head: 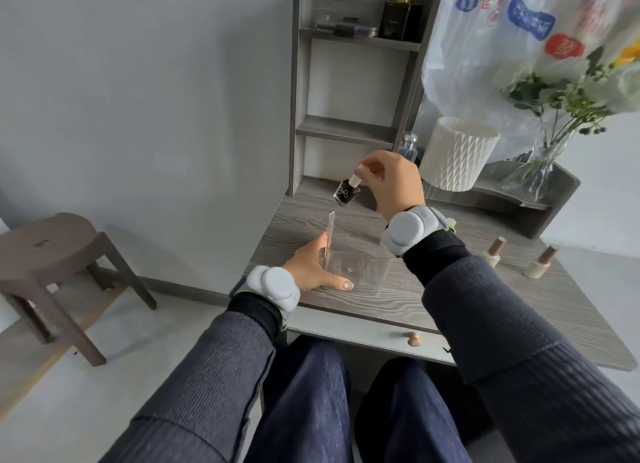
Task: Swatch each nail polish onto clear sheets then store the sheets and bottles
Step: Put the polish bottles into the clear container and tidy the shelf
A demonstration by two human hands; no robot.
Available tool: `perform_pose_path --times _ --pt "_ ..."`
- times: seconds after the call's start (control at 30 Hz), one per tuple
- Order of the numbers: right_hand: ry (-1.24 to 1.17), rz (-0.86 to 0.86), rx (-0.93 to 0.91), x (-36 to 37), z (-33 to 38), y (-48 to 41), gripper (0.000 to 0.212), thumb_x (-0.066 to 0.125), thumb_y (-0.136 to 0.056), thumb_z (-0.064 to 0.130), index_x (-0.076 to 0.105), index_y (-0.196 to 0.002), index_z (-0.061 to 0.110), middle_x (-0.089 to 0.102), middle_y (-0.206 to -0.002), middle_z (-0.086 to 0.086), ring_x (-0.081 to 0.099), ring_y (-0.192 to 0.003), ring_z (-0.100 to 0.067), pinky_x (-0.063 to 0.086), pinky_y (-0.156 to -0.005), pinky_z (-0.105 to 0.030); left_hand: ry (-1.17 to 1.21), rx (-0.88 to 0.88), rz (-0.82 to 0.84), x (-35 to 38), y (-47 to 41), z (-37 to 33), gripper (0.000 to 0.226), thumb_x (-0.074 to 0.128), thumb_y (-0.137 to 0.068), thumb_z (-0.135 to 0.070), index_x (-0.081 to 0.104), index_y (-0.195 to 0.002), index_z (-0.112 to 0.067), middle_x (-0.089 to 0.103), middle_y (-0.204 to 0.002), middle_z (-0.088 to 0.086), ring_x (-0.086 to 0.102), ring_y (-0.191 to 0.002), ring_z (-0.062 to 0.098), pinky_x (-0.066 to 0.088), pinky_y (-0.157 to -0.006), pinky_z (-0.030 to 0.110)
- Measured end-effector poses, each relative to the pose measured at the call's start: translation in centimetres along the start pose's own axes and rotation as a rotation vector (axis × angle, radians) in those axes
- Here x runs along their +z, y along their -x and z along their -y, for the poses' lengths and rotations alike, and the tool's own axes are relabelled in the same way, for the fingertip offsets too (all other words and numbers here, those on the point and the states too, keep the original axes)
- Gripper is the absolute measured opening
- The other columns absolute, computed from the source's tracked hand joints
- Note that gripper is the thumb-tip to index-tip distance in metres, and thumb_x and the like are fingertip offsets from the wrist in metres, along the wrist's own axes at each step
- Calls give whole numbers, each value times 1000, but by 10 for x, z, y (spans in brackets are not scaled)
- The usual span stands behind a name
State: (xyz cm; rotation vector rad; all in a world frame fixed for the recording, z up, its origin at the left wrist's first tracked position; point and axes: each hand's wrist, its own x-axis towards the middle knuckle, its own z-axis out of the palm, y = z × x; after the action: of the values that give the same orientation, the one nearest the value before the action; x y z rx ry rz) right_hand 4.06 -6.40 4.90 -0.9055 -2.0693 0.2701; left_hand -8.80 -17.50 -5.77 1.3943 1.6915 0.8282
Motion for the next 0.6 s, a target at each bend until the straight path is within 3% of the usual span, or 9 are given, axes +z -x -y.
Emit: perform_pose_path --times 0.4,0.6 --pt "26 120 -24 -19 22 22 21 68 -86 29 65 -89 8 64 -79 -4 60 -80 -24 52 -76 -45 4 -11 -34 4 4 -2 113 87 -63 -35 17 -151 -22 29 -153 -5 26 -141 15 21 -116 36" --pt "54 132 -11 -15 28 29 21 69 -86 31 65 -87 10 64 -78 -2 61 -78 -22 52 -72 -40 2 -4 -42 4 6 -4 111 87 -64 -33 19 -151 -23 30 -152 -5 28 -140 14 22 -115 33"
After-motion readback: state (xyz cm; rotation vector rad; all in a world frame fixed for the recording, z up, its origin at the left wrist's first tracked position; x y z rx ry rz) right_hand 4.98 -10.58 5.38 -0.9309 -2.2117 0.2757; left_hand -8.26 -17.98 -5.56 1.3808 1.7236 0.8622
